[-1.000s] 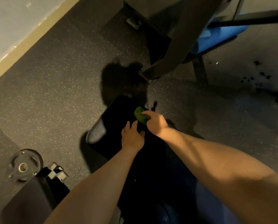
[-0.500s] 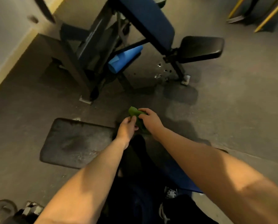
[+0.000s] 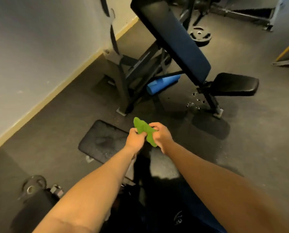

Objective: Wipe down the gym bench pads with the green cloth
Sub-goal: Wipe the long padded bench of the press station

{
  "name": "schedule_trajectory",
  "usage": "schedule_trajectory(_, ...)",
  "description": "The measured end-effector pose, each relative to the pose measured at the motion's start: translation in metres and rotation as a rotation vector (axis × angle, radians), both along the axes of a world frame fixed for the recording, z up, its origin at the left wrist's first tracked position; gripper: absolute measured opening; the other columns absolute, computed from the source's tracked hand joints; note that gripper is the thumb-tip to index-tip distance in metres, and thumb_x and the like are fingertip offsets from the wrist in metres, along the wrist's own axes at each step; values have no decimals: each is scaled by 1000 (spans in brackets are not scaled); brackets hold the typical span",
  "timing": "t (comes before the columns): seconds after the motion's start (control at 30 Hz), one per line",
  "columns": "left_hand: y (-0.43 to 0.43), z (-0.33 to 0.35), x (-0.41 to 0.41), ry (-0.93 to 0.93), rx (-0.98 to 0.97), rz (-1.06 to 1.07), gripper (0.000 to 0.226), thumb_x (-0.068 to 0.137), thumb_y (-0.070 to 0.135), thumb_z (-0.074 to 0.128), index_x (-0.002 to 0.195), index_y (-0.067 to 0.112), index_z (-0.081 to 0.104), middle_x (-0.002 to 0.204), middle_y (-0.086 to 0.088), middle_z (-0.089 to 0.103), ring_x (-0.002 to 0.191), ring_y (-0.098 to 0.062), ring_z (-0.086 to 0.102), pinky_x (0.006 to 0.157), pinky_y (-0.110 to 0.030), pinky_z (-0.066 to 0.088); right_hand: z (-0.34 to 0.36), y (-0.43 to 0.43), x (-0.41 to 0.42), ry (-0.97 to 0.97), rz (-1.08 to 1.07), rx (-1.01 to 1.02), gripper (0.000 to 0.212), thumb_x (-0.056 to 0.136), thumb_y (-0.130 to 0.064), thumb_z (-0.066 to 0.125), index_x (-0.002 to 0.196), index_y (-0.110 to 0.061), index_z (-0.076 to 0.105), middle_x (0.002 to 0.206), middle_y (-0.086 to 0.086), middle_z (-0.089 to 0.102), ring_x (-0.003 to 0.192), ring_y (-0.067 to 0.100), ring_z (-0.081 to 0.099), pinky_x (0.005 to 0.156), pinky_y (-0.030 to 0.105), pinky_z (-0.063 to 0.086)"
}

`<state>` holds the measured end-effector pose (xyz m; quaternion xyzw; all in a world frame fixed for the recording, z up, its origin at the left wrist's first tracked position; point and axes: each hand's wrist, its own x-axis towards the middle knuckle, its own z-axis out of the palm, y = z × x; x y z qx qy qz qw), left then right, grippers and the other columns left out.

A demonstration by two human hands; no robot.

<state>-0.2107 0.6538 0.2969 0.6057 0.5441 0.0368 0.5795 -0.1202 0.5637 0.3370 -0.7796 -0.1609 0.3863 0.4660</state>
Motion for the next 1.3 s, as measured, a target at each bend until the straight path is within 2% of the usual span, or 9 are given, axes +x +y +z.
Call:
schedule_trajectory(0.17, 52, 24, -91, -75, 42, 352, 27, 83, 19, 63, 104, 12, 48, 88, -3, 58, 92, -28, 61, 72, -31, 43, -3, 93, -68, 39, 274, -34, 33, 86, 4, 58, 118, -2, 63, 97, 11, 60, 83, 21, 59, 66, 17, 46)
schedule_trajectory(0.3, 123, 19, -164, -163, 20, 551, 15, 74, 17, 59, 89, 15, 57, 78, -5, 65, 73, -22, 63, 67, -32, 53, 9, 187, -136, 13, 470, -67, 24, 89, 10, 51, 105, 2, 68, 92, 12, 62, 84, 23, 57, 78, 27, 46)
schedule_trajectory(0.4, 197, -28, -227, -163, 4, 654, 44, 73, 50, 68, 106, 22, 60, 99, -11, 71, 95, -33, 70, 86, -54, 58, 27, 259, -189, -94, 688, -75, 23, 94, 2, 50, 108, 8, 66, 101, 23, 67, 94, 32, 63, 81, 36, 49)
schedule_trajectory(0.53, 267, 29, -287, -192, 27, 775, 31, 90, 40, 61, 117, 27, 55, 110, -6, 69, 102, -26, 68, 94, -52, 55, 30, 358, -252, -102, 746, -126, 21, 101, -15, 46, 117, -16, 60, 110, -2, 62, 96, 14, 53, 86, 21, 42)
schedule_trajectory(0.67, 334, 49, -355, -148, 42, 880, 16, 99, 23, 59, 112, 31, 55, 113, -7, 67, 105, -26, 66, 96, -53, 54, 37, 438, -315, -62, 882, -104, 28, 95, -13, 50, 121, -16, 60, 114, 6, 65, 101, 19, 60, 89, 34, 51)
schedule_trajectory(0.87, 404, 63, -397, -255, 45, 999, 39, 98, 0, 51, 131, 21, 47, 116, -7, 61, 110, -27, 63, 97, -48, 55, 36, 517, -367, -118, 965, 1, 42, 88, 2, 48, 123, -20, 57, 111, 7, 61, 97, 21, 61, 74, 27, 53)
schedule_trajectory(0.97, 472, 42, -433, -240, 44, 1001, 48, 95, 2, 51, 139, 22, 47, 124, -9, 60, 111, -26, 62, 96, -47, 56, 23, 576, -411, -107, 929, 29, 43, 88, 5, 44, 118, -23, 58, 110, 4, 60, 97, 21, 60, 75, 33, 58)
schedule_trajectory(1.13, 557, 39, -534, -224, 15, 1114, 38, 97, 11, 54, 131, 27, 52, 118, -6, 63, 103, -23, 65, 85, -42, 60, 27, 661, -509, 15, 976, -22, 40, 87, 9, 42, 113, -12, 64, 103, 8, 64, 88, 20, 62, 57, 19, 49)
schedule_trajectory(1.3, 579, 71, -639, -116, 48, 1352, 32, 99, 24, 61, 127, 17, 47, 114, -6, 58, 96, -19, 60, 76, -32, 51, 64, 718, -609, 0, 1128, 12, 35, 86, 2, 45, 95, -25, 65, 96, 4, 65, 90, 21, 63, 77, 34, 57)
